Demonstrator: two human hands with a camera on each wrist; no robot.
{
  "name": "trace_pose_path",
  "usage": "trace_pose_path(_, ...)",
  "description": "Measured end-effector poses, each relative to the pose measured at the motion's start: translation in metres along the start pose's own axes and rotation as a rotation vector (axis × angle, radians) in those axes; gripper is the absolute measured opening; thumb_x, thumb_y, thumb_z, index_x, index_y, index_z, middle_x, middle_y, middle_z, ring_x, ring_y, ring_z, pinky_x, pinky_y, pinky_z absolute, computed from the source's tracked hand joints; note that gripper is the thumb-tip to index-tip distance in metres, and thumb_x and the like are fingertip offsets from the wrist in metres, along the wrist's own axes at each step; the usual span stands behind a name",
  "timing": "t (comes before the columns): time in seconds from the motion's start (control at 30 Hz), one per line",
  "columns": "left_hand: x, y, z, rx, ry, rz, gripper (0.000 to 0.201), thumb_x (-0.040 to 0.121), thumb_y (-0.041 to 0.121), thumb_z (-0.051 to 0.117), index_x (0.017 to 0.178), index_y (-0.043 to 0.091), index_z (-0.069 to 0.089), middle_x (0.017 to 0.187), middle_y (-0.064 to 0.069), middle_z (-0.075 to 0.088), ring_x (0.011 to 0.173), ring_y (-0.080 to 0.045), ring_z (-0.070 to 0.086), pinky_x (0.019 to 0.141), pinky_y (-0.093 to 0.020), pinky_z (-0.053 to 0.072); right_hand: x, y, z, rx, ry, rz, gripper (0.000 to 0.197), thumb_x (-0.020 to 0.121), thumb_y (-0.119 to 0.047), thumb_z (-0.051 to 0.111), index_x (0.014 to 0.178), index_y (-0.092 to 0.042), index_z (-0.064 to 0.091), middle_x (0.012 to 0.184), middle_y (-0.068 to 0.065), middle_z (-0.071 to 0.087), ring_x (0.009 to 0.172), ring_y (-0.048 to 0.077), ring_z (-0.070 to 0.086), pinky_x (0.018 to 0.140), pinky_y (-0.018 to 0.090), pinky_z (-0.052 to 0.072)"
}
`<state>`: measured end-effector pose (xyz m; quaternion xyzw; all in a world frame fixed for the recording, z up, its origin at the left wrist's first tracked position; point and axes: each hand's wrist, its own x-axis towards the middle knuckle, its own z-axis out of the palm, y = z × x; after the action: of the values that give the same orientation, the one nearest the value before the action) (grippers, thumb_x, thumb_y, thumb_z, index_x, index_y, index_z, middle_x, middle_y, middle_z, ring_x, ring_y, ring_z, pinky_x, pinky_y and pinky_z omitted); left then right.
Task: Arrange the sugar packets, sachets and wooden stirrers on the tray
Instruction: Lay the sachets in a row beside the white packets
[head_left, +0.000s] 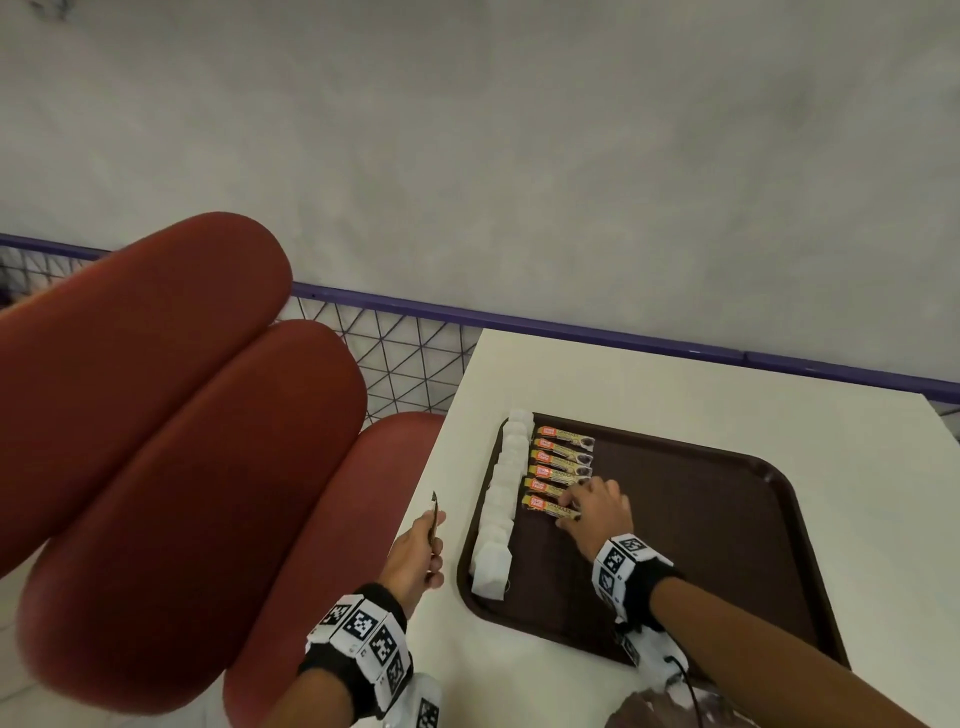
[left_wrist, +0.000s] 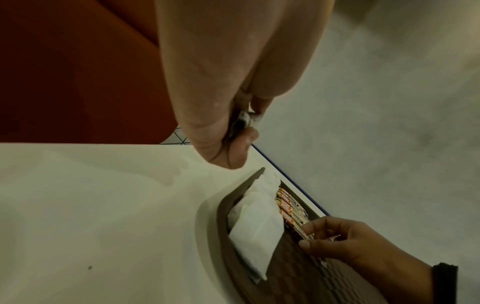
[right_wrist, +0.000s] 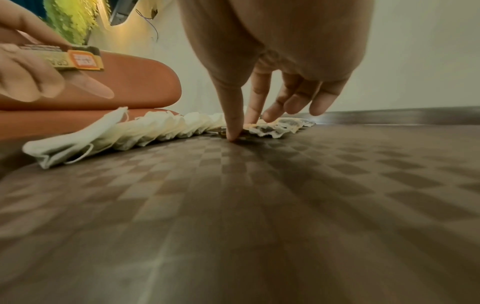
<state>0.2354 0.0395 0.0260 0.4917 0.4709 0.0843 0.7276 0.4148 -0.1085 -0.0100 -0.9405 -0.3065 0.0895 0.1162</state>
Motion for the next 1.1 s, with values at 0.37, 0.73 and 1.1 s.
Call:
trace_pose_path(0.37,-0.007,-0.002,0.001,0.157,-0.072,0.211,0.012,0.094,0.014,0.053,0.101,0.009,0.060,0.074,-0.001,0.053,0.063,-0.012,0.047,0.061,-0.023,0.042,-0.010,-0.008,-0.007,0.085,0.040,-0.054,0.028,0.087,-0.033,0.057,0.114,-0.025,0.055,0.121,-0.004,0.050,0.117,0.017,0.039,0.097,0.029,0.031)
trace_pose_path(0.73,-0.025,0.005,0.029,0.130,-0.216,0.324,0.011,0.093,0.014,0.054,0.101,0.017,0.060,0.106,-0.007,0.070,0.098,-0.017,0.063,0.077,-0.019,0.047,-0.056,-0.051,-0.020,0.777,-0.313,-0.269,0.025,0.090,-0.026,0.058,0.110,-0.012,0.061,0.090,-0.006,0.059,0.081,0.007,0.052,0.076,0.014,0.043)
trace_pose_path(1.1,-0.037,0.015,0.033,0.098,-0.233,0.220,0.031,0.098,0.034,0.042,0.102,0.012,0.065,0.097,-0.007,0.067,0.080,-0.017,0.057,0.070,-0.028,0.050,-0.065,-0.032,-0.038,0.605,-0.132,-0.172,0.018,0.079,-0.030,0.070,0.089,-0.025,0.056,0.086,-0.004,0.056,0.072,0.006,0.047,0.064,0.017,0.037)
